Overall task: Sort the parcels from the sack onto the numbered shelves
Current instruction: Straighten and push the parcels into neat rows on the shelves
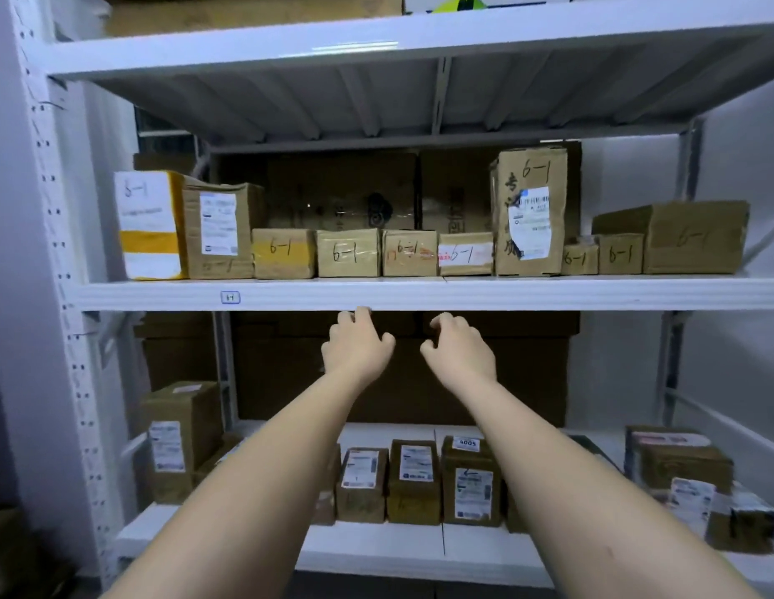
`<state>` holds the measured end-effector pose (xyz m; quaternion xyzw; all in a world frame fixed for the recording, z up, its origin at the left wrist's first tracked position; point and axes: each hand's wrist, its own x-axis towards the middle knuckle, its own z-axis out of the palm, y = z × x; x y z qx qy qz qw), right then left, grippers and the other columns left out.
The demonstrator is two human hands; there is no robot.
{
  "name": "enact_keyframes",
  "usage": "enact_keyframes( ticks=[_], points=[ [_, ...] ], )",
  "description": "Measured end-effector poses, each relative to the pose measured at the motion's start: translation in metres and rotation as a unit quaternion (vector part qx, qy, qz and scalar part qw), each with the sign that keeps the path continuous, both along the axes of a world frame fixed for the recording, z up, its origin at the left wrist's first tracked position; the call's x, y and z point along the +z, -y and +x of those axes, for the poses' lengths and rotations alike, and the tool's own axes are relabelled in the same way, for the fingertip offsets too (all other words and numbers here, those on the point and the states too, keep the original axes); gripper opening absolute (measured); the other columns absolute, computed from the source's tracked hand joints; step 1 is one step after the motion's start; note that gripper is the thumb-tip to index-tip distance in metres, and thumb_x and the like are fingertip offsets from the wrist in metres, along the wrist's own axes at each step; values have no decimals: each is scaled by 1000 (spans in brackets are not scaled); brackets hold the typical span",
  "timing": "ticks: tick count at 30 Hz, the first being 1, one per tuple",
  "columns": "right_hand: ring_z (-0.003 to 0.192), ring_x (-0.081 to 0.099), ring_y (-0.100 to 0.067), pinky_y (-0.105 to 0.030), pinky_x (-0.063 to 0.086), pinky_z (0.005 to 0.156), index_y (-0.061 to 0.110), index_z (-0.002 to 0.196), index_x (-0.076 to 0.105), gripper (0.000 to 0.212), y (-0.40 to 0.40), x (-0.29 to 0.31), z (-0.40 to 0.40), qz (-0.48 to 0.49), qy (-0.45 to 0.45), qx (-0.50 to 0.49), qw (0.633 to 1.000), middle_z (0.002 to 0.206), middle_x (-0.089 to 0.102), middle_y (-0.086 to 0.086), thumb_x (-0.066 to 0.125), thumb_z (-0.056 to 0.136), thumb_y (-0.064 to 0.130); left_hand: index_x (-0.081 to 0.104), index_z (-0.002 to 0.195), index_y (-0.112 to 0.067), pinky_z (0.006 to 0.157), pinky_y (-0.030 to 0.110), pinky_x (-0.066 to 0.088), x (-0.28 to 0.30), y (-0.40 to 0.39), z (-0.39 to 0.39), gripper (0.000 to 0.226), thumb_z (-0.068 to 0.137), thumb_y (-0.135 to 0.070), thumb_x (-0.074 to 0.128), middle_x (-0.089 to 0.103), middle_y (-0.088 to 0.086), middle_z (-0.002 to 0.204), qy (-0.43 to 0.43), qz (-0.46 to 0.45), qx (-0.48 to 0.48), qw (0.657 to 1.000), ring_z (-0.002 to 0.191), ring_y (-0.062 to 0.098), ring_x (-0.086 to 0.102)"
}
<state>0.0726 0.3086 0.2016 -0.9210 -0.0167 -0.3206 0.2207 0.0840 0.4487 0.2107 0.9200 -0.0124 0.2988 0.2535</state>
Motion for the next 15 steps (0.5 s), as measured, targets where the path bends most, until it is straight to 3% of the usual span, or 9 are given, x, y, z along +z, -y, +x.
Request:
enact_keyframes(
  ticks=[4, 9, 15],
  points=[
    [124, 45, -24, -36, 42, 93, 19, 137, 43, 44, -33, 21, 27, -28, 32, 2, 999, 137, 47, -4, 47, 95, 28, 33, 143, -18, 97, 43, 43, 15, -32, 20, 55, 93, -35, 48, 37, 9, 143, 46, 31, 14, 998, 127, 29, 41],
    [124, 43, -24, -39, 38, 96, 16, 134, 44, 42, -66, 51, 63, -62, 79, 25, 995, 135, 47, -4, 45, 94, 28, 36, 141, -16, 100, 40, 37, 36, -70, 50, 51, 94, -31, 46, 34, 8, 145, 117, 127, 27, 985, 130, 26, 36],
    [128, 41, -25, -40, 33, 102, 16, 137, 42, 46, -98, 84, 101, -94, 91, 54, 990, 139, 45, -6, 46, 93, 28, 29, 146, -19, 112, 43, 21, 59, -103, 79, 60, 93, -40, 46, 21, 8, 154, 116, 183, 73, 973, 141, 26, 20]
  ],
)
